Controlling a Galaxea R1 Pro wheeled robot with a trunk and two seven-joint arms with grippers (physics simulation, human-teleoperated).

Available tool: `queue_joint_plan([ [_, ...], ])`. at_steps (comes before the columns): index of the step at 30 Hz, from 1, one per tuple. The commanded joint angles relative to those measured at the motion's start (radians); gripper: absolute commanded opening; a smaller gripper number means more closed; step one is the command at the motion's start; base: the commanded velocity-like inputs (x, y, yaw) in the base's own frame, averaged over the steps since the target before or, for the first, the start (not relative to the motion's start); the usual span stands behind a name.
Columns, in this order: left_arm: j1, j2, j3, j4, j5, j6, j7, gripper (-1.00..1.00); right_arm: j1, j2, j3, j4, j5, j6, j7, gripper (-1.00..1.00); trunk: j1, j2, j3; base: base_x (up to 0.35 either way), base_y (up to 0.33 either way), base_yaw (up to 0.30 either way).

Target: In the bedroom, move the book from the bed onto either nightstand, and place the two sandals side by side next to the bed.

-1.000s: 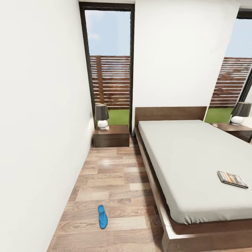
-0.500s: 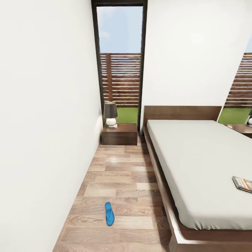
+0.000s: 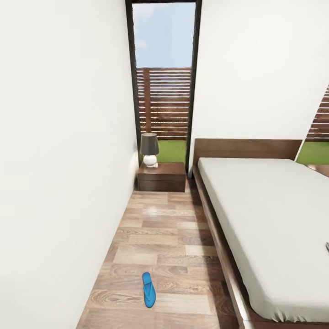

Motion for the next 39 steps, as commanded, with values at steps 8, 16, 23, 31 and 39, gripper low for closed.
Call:
queue_joint_plan([
  [8, -0.001, 0.000, 0.000, 0.001, 0.000, -0.004, 0.000, 1.00, 0.000, 0.001, 0.000, -0.001, -0.002, -0.004, 0.000, 1.00, 0.000, 0.000, -0.001, 0.065, 0.026, 0.003],
  [16, -0.001, 0.000, 0.000, 0.001, 0.000, -0.003, 0.000, 1.00, 0.000, 0.001, 0.003, 0.000, -0.002, -0.021, 0.000, 1.00, 0.000, 0.000, 0.004, 0.012, 0.005, 0.001],
  [23, 0.000, 0.000, 0.000, 0.001, 0.000, -0.003, 0.000, 1.00, 0.000, 0.001, 0.005, 0.001, 0.000, -0.032, 0.000, 1.00, 0.000, 0.000, 0.014, 0.003, 0.001, 0.000],
  [31, -0.001, 0.000, 0.000, 0.001, 0.000, -0.004, 0.000, 1.00, 0.000, -0.001, 0.005, 0.001, 0.002, -0.034, 0.000, 1.00, 0.000, 0.000, 0.026, 0.000, 0.000, 0.000],
  [39, -0.001, -0.001, 0.000, 0.001, 0.000, -0.005, 0.000, 1.00, 0.000, -0.002, 0.006, 0.000, 0.006, -0.037, 0.000, 1.00, 0.000, 0.000, 0.033, 0.000, 0.000, 0.000],
])
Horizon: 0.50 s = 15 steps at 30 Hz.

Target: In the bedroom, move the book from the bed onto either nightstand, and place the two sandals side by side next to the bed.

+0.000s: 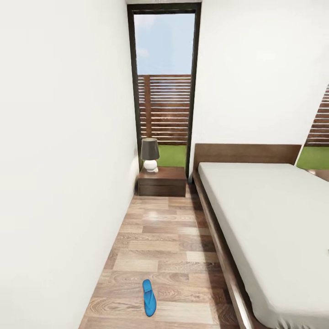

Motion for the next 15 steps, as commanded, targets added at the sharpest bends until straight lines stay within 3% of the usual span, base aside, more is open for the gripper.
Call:
queue_joint_plan([
  [1, -0.001, 0.000, 0.000, 0.001, 0.000, -0.004, 0.000, 1.00, 0.000, 0.000, 0.000, -0.001, 0.000, -0.003, 0.000, 1.00, 0.000, 0.000, -0.001, 0.006, 0.000, 0.000],
  [7, -0.001, 0.000, -0.001, 0.000, -0.001, -0.007, 0.000, 1.00, 0.000, 0.000, -0.003, -0.008, -0.002, -0.004, 0.000, 1.00, 0.000, 0.000, 0.000, 0.085, 0.000, 0.000],
  [15, -0.001, 0.000, -0.001, 0.001, -0.001, -0.013, 0.000, 1.00, 0.000, 0.001, -0.003, -0.038, -0.004, -0.003, 0.000, 1.00, 0.000, 0.000, 0.000, 0.250, 0.000, 0.000],
])
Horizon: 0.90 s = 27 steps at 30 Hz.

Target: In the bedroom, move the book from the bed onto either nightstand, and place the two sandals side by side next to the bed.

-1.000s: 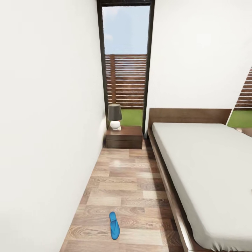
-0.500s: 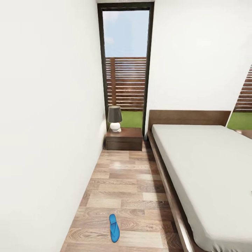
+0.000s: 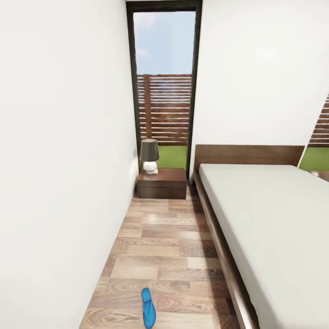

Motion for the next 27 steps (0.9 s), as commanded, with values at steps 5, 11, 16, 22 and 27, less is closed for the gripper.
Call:
queue_joint_plan([
  [5, -0.001, 0.000, 0.000, 0.001, 0.000, -0.006, 0.000, 1.00, 0.000, 0.001, 0.002, -0.006, 0.000, -0.003, 0.000, 1.00, 0.001, 0.000, -0.001, 0.304, 0.000, 0.000],
  [11, 0.000, 0.000, 0.000, 0.001, 0.000, -0.007, 0.000, 1.00, 0.000, 0.001, 0.003, -0.010, 0.001, -0.003, 0.000, 1.00, 0.001, 0.000, -0.001, 0.314, 0.000, 0.000],
  [16, -0.001, 0.000, -0.001, 0.000, 0.000, -0.007, 0.000, 1.00, 0.000, 0.001, 0.003, -0.011, 0.002, -0.003, 0.000, 1.00, 0.001, 0.000, -0.001, 0.281, 0.000, 0.000],
  [22, -0.001, 0.000, 0.000, 0.000, 0.000, -0.008, 0.000, 1.00, 0.000, 0.001, 0.004, -0.011, 0.002, -0.004, 0.000, 1.00, 0.001, 0.000, -0.001, 0.197, 0.000, 0.000],
  [27, -0.001, 0.000, 0.000, -0.005, 0.000, -0.008, 0.000, 1.00, 0.000, 0.002, 0.005, -0.013, 0.002, -0.004, 0.000, 1.00, 0.001, 0.000, -0.001, 0.077, 0.000, 0.000],
])
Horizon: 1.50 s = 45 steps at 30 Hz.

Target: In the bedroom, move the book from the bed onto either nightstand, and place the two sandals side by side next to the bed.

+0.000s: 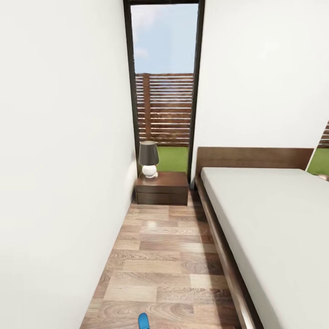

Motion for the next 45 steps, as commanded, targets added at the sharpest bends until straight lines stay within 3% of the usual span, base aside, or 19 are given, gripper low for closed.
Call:
queue_joint_plan([
  [1, -0.001, 0.000, 0.000, -0.001, 0.000, -0.004, 0.000, 1.00, 0.000, 0.000, 0.000, -0.001, -0.001, -0.002, 0.000, 1.00, 0.000, 0.000, -0.001, 0.045, 0.000, 0.000],
  [24, -0.001, 0.000, -0.002, -0.018, -0.003, -0.004, 0.000, 1.00, 0.000, 0.001, 0.001, -0.029, -0.001, -0.002, 0.000, 1.00, 0.000, 0.000, 0.003, 0.039, 0.000, 0.097],
  [45, -0.012, -0.004, -0.003, -0.101, -0.005, 0.004, 0.001, 1.00, 0.000, 0.004, 0.002, -0.042, 0.001, -0.002, 0.000, 1.00, 0.000, 0.000, 0.003, 0.014, 0.000, 0.051],
])
